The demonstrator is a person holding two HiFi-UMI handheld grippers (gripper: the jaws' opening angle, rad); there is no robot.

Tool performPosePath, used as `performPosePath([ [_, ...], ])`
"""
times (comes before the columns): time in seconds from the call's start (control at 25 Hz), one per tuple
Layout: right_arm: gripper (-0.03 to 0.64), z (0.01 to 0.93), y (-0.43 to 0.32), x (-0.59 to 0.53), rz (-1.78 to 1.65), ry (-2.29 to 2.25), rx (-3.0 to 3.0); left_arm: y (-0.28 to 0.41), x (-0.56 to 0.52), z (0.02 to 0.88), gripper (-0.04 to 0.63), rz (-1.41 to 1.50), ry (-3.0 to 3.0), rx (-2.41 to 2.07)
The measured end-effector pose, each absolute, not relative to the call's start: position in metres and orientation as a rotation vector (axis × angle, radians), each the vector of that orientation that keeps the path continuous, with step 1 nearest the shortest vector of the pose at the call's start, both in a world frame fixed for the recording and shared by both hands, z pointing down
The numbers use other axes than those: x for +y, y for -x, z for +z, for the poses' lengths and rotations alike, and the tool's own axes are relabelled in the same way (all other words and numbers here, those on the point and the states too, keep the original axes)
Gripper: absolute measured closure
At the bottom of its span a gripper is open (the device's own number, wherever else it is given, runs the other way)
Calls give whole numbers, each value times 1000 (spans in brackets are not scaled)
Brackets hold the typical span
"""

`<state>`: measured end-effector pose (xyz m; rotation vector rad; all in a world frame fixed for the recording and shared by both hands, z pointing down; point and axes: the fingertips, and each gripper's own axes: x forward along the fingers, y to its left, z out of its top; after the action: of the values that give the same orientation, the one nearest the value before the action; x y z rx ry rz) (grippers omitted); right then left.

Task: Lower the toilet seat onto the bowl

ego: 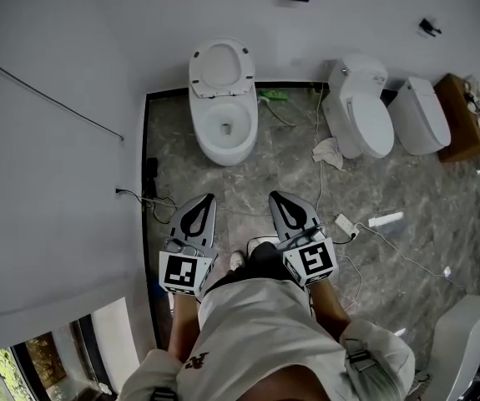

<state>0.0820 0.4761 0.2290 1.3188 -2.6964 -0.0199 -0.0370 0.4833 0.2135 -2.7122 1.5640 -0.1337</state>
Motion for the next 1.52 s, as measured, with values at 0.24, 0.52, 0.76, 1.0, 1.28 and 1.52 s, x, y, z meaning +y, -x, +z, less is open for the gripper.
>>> performPosePath([
  [0.24,595,231,-80,452,4,-1308,-2692,40,456,214,571,-130,2715,1589],
  [0.52,595,232,-82,409,7,-1296,-2705,40,415,215,571,-150,2703,1621],
  [0.76,595,245,-104,380,41,-1301,-2700,24,387,225,571,-176,2704,1625],
  [1.0,595,238,-115,348,26,-1272,-2732,7,358,220,571,-191,2682,1632],
  [1.28,595,238,-138,321,39,-1232,-2747,-12,333,217,572,-214,2651,1673],
  [1.52,595,235,-144,311,44,-1205,-2780,-24,325,218,572,-222,2647,1690],
])
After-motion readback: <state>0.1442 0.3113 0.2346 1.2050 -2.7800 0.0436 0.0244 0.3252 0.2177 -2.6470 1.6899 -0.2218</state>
